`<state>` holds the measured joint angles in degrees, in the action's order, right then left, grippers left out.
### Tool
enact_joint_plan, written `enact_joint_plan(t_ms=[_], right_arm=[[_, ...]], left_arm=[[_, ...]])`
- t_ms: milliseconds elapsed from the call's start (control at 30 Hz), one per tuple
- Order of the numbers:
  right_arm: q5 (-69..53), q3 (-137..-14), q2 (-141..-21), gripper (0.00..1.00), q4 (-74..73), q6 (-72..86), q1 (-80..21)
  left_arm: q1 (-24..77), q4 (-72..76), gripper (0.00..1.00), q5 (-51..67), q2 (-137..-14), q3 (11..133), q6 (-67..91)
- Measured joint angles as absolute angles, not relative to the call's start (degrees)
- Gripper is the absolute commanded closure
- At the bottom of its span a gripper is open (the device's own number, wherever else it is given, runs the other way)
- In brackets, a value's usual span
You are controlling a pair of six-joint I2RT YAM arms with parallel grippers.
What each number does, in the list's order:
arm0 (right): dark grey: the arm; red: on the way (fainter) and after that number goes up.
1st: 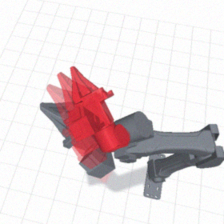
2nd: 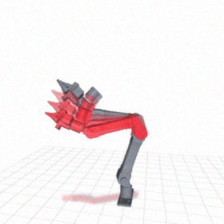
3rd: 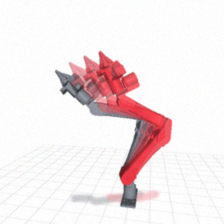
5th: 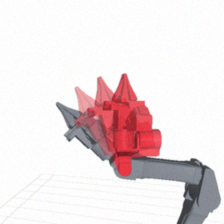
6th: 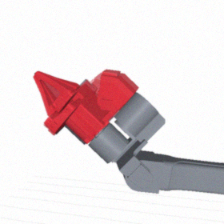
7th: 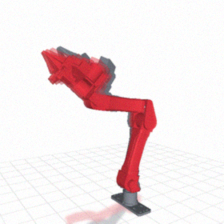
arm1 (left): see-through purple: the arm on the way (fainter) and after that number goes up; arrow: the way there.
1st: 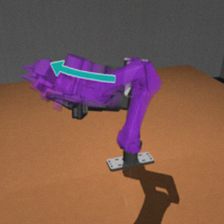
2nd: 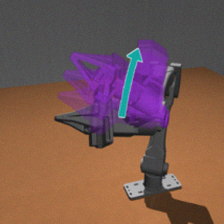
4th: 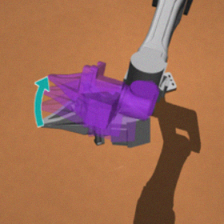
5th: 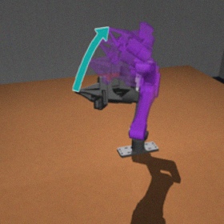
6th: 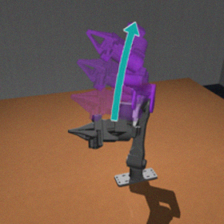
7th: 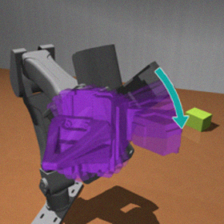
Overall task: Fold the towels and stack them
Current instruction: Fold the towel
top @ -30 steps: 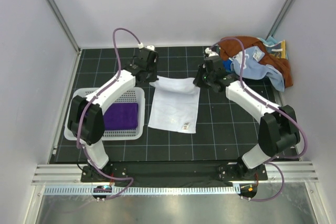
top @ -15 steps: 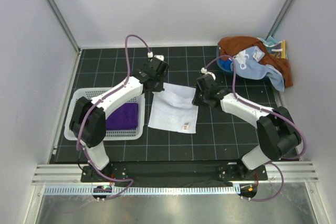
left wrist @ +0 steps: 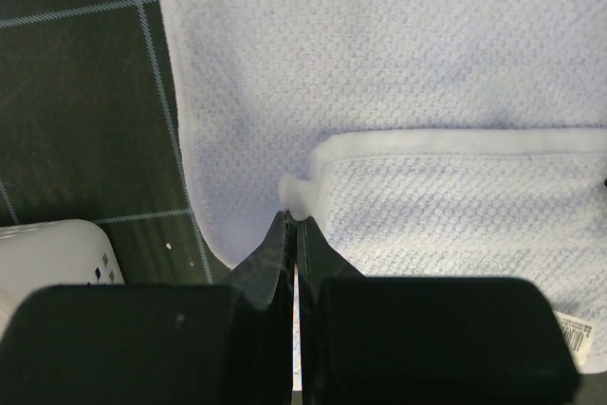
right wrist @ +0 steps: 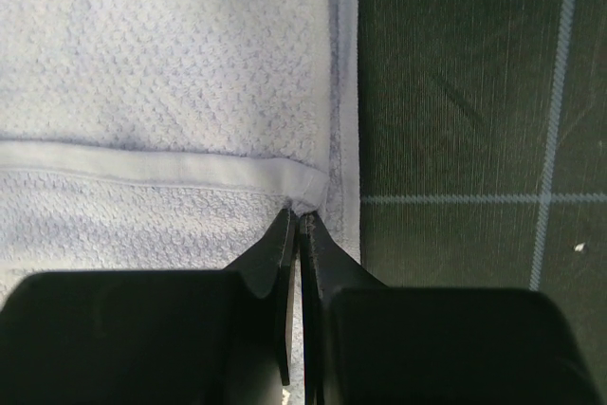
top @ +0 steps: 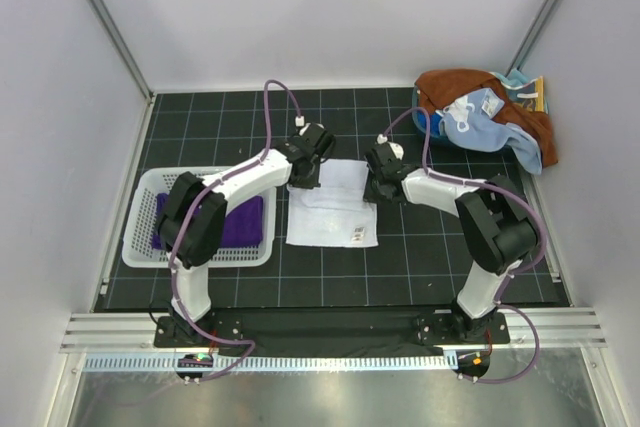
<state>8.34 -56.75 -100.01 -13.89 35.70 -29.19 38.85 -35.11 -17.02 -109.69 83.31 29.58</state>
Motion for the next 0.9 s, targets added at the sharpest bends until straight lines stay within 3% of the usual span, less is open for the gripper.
enact_joint_plan(t_ms=[433,900], right_arm=[[7.4,-68.7,-108.3,0.99,-17.7,30.3,-19.8],[2.3,-60.2,-101.0,0.99,-18.4,31.2,-19.8]], left_arm=[[39.0,-35.6,1.00,-17.0,-114.7,91.4,29.9],[37.4,-37.1,1.00,-16.3,-117.3,95.4,29.5]])
